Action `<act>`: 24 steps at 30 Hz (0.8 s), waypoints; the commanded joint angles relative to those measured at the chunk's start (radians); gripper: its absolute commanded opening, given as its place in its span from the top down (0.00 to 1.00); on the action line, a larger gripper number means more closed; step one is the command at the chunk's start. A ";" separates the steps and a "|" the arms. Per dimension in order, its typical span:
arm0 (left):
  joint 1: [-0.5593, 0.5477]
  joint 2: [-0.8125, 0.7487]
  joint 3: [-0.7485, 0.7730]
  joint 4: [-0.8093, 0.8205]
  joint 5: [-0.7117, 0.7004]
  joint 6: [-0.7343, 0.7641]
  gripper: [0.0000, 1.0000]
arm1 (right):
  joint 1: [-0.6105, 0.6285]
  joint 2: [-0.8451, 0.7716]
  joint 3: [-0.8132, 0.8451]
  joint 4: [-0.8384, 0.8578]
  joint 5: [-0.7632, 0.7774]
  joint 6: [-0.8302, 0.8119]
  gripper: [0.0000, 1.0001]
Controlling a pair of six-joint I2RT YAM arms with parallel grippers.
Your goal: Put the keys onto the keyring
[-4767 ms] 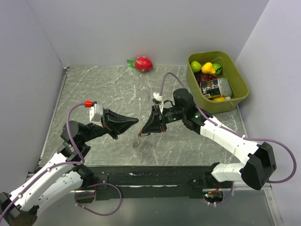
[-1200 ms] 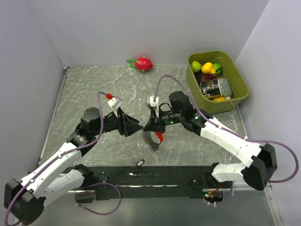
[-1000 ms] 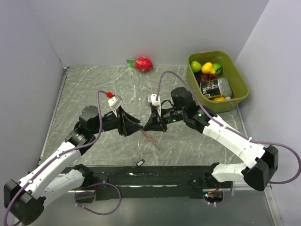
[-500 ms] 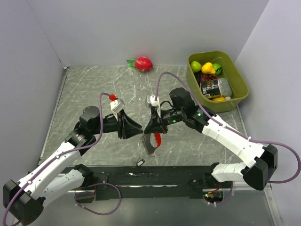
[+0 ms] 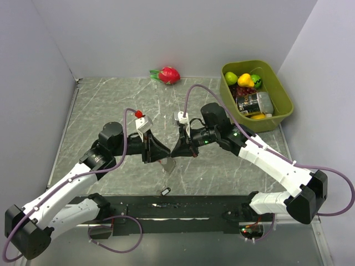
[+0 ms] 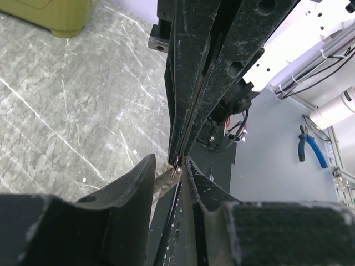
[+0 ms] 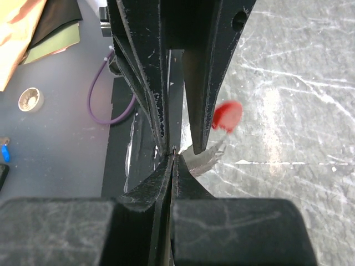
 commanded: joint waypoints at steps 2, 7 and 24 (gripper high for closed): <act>-0.033 0.022 0.051 -0.011 0.019 0.044 0.77 | 0.000 -0.007 0.043 0.059 -0.021 0.014 1.00; -0.046 0.033 0.057 -0.049 0.017 0.058 0.99 | 0.000 -0.019 0.037 0.080 -0.039 0.025 1.00; -0.052 -0.095 -0.058 0.136 -0.098 -0.034 0.99 | -0.025 -0.035 -0.046 0.183 -0.059 0.069 0.74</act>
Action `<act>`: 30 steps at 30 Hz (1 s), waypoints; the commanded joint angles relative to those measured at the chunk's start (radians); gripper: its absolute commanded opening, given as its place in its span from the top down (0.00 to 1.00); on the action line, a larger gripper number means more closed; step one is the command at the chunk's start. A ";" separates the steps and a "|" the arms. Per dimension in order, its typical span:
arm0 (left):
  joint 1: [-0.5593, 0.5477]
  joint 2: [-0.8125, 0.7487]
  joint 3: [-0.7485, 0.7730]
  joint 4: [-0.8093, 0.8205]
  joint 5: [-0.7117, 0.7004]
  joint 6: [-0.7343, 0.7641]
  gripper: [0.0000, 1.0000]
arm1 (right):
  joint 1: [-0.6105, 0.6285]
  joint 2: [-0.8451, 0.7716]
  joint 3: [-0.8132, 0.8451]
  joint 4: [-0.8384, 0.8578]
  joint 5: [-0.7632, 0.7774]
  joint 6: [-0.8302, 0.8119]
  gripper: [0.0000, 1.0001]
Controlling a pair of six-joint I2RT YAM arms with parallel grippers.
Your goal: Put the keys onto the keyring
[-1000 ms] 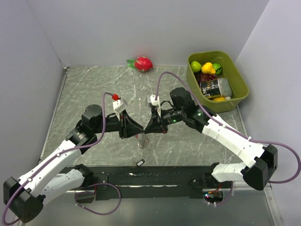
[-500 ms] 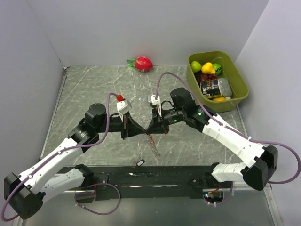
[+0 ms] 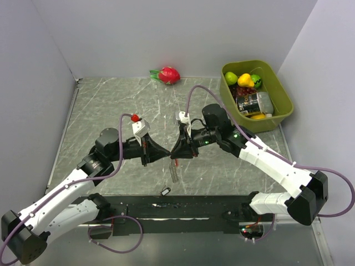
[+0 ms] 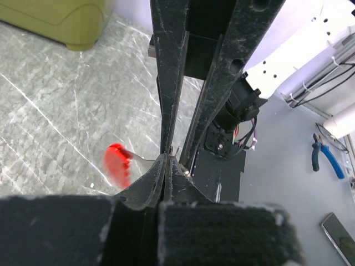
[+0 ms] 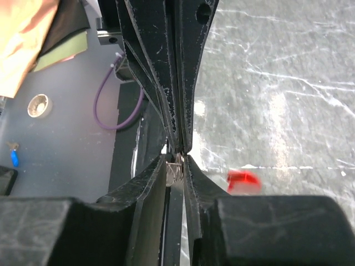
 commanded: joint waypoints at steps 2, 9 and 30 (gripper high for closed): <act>-0.011 -0.028 -0.017 0.112 -0.002 -0.045 0.99 | -0.022 -0.006 -0.005 0.127 -0.046 0.031 0.90; -0.013 -0.013 0.008 0.050 0.011 -0.013 0.94 | -0.033 -0.021 -0.020 0.144 -0.017 0.039 1.00; -0.013 0.094 0.109 -0.067 -0.003 0.065 0.72 | -0.054 -0.003 0.026 0.081 -0.084 0.002 1.00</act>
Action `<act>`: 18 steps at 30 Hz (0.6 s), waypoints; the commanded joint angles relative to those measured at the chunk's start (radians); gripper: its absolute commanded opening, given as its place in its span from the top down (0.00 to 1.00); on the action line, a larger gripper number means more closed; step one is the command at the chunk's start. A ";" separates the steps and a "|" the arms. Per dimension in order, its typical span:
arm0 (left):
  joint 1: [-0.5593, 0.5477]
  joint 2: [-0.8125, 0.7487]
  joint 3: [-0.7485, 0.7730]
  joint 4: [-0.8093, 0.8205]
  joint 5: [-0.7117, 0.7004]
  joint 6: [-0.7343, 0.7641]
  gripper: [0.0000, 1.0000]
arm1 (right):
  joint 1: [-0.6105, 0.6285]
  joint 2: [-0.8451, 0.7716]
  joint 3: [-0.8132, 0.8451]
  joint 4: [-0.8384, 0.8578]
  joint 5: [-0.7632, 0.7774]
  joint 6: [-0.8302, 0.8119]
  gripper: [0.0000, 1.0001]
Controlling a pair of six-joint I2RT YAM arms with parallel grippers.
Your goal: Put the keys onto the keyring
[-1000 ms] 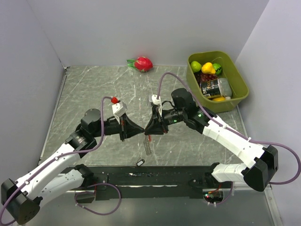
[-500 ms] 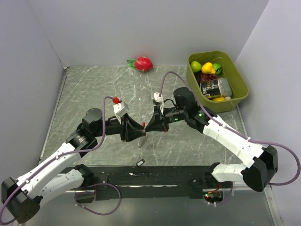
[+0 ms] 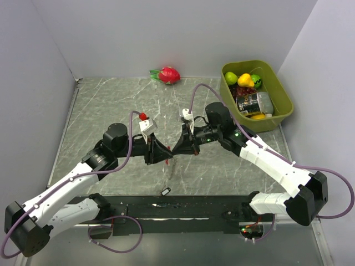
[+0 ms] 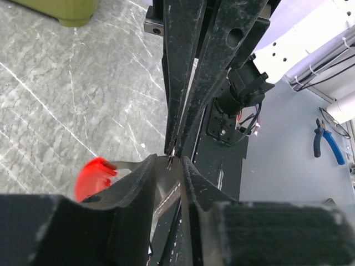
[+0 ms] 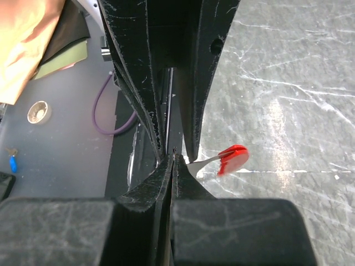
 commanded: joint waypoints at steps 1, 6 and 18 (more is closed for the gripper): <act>-0.004 0.018 0.059 0.020 -0.009 0.014 0.75 | -0.005 -0.001 0.055 0.012 -0.038 -0.022 1.00; -0.004 0.044 0.071 0.008 0.000 0.027 0.99 | -0.005 -0.012 0.052 0.019 -0.018 -0.008 1.00; -0.004 -0.169 -0.162 0.299 -0.168 -0.059 0.99 | -0.085 -0.291 -0.184 0.438 0.215 0.263 0.07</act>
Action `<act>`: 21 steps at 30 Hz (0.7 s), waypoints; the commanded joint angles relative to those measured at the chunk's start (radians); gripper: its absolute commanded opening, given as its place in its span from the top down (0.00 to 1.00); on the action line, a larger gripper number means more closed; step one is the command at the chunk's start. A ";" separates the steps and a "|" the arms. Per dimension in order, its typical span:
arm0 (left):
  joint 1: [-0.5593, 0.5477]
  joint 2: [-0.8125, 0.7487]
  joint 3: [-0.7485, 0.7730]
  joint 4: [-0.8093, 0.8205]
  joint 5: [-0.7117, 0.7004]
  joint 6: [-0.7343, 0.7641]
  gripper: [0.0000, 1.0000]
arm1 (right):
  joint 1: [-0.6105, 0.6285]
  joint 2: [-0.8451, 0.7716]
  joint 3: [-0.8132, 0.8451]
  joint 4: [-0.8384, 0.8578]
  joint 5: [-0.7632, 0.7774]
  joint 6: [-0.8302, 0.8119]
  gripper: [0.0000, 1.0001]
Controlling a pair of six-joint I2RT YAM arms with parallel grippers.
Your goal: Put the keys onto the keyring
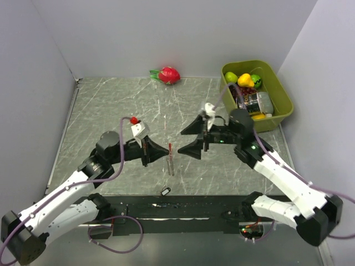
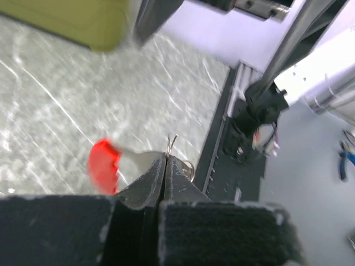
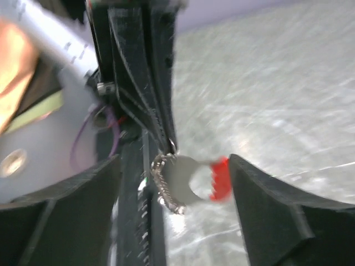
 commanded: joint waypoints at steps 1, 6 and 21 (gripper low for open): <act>-0.002 -0.096 -0.093 0.223 -0.090 -0.062 0.99 | -0.025 -0.107 -0.049 0.166 0.118 0.059 0.06; -0.002 -0.176 -0.156 0.306 -0.183 -0.087 0.99 | -0.043 -0.115 -0.079 0.140 0.052 0.037 0.06; 0.091 -0.285 0.021 -0.097 -0.581 -0.070 0.99 | 0.231 0.141 -0.170 -0.062 0.355 0.006 0.01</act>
